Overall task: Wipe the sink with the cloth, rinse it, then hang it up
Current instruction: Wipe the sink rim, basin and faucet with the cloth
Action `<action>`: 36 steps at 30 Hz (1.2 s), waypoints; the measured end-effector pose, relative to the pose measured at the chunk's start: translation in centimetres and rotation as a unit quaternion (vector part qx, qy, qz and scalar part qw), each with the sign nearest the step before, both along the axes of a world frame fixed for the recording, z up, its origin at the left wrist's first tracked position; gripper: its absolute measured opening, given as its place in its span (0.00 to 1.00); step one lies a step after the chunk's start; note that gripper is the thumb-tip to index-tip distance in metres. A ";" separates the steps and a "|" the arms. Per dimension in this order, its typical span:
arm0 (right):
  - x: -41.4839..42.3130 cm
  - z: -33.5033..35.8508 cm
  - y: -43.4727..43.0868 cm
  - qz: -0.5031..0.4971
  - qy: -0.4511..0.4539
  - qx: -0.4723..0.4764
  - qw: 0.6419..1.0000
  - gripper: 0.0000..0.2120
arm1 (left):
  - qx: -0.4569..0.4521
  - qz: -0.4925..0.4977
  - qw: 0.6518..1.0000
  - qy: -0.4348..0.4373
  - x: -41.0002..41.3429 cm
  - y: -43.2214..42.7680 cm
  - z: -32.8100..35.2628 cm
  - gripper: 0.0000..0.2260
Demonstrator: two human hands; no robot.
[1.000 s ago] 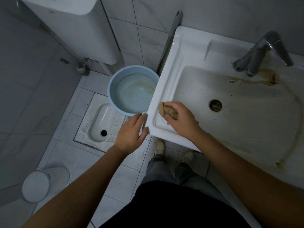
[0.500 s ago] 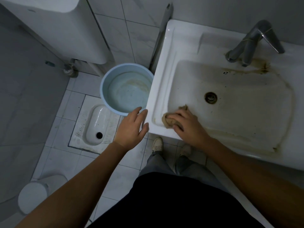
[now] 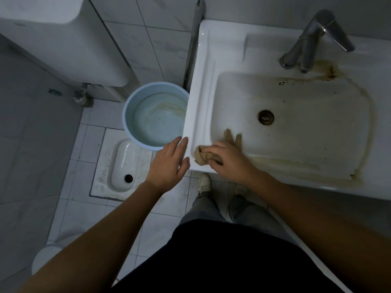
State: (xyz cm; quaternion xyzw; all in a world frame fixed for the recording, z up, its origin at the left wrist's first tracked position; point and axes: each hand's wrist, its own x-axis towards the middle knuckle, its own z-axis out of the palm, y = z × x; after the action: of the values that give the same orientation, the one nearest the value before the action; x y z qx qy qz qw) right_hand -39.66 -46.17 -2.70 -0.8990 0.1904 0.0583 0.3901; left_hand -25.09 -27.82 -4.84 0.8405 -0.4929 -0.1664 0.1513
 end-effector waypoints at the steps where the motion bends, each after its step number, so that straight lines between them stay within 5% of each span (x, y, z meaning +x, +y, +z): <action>1: -0.5 -0.1 -0.7 -0.002 0.011 -0.012 1.000 0.20 | 0.002 0.000 1.000 0.000 0.0 -0.1 0.0 0.26; 8: 3.4 -0.9 0.2 -0.165 -0.003 -0.044 0.985 0.19 | 0.015 0.013 1.000 0.004 -0.1 -0.1 0.1 0.25; 15: 0.7 -0.2 0.6 -0.034 -0.024 -0.015 0.999 0.20 | 0.011 0.003 1.000 0.009 0.1 -0.6 0.6 0.25; 19: 1.2 -1.4 -2.2 -0.125 0.035 -0.047 0.990 0.17 | 0.015 0.006 1.000 0.010 0.1 -0.8 0.6 0.25; 23: 5.1 -1.3 -2.0 -0.226 -0.009 -0.022 0.974 0.17 | 0.016 0.010 1.000 0.005 -0.1 -0.7 0.6 0.25; 29: 4.4 -0.2 1.1 -0.172 -0.023 0.025 0.985 0.20 | 0.020 0.008 1.000 -0.016 -0.3 -0.9 1.1 0.25; 32: -0.1 0.3 1.1 -0.100 0.004 0.000 0.995 0.20 | 0.015 0.003 0.999 -0.037 -0.3 -1.2 1.2 0.23; 36: -5.6 1.0 -1.7 -0.145 0.023 -0.083 0.986 0.16 | -0.014 -0.047 0.996 -0.079 -1.2 -2.9 1.2 0.21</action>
State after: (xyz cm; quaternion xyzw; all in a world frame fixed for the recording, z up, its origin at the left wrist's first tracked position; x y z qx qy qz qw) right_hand -45.24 -47.92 -1.72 -0.8898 0.3316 0.0060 0.3136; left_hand -26.30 -30.70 -3.61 0.8249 -0.5442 -0.0992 0.1160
